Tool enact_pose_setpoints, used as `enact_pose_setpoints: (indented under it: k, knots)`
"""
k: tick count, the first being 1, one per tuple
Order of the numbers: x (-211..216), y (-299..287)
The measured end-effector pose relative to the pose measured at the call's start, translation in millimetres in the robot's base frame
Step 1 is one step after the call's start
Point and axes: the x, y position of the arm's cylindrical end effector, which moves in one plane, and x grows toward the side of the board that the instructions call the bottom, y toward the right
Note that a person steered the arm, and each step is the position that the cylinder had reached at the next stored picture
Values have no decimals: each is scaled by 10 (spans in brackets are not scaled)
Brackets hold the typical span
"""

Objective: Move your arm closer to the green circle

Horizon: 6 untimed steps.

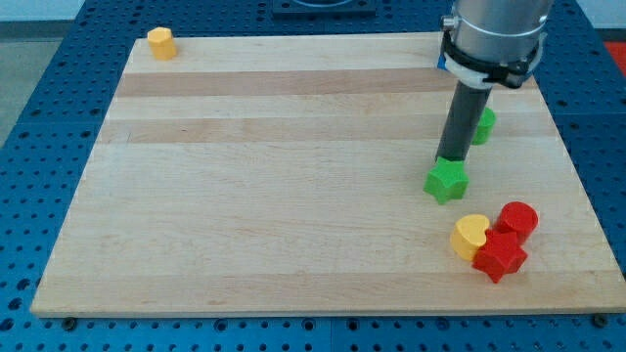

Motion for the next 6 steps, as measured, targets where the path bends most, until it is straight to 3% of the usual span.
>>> enact_pose_setpoints:
  k: [2, 3, 5, 6]
  knots:
    - [281, -107]
    - [142, -133]
    - [-922, -264]
    - [-1199, 236]
